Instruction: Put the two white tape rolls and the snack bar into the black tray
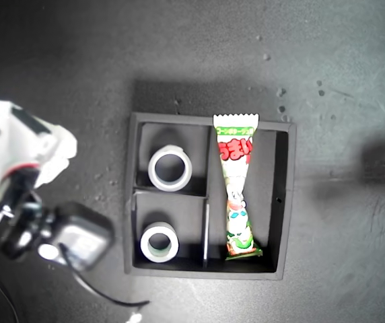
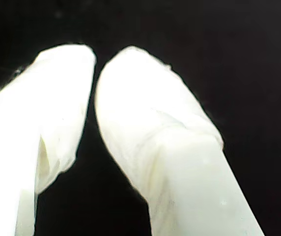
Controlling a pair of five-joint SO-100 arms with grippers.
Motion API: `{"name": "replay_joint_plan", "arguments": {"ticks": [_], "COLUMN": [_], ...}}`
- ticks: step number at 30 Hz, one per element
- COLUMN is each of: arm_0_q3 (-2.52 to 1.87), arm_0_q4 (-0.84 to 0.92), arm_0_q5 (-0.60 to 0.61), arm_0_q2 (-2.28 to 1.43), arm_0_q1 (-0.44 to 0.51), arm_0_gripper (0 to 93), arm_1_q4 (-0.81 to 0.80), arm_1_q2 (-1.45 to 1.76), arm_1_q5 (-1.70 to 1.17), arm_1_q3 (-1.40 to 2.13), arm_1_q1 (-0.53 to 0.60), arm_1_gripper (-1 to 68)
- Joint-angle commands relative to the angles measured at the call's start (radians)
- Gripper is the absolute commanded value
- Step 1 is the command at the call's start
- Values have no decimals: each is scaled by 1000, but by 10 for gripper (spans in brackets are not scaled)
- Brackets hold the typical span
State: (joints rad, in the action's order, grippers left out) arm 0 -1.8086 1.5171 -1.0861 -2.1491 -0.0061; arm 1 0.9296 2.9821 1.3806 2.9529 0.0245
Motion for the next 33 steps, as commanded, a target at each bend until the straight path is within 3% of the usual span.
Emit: {"name": "replay_joint_plan", "arguments": {"ticks": [1,6,17,26,30,33], "arm_0_q3": [-348,-672,-943,-1169,-1310,-1330], "arm_0_q4": [-138,-334,-485,-456,-301,-239], "arm_0_q5": [-61,-129,-146,-198,-153,-164], "arm_0_q2": [-259,-436,-479,-795,-1187,-1236], "arm_0_q1": [25,78,107,95,83,83], "arm_0_gripper": [0,0,0,0,0,2], "arm_1_q4": [-40,-71,58,146,141,167], "arm_1_q2": [14,89,115,106,103,103], "arm_1_q5": [14,51,-9,225,207,100], "arm_1_q3": [46,164,170,170,170,170], "arm_1_q1": [3,-21,-52,0,-14,-32], "arm_1_gripper": [-7,-7,-4,-4,-1,-1]}}
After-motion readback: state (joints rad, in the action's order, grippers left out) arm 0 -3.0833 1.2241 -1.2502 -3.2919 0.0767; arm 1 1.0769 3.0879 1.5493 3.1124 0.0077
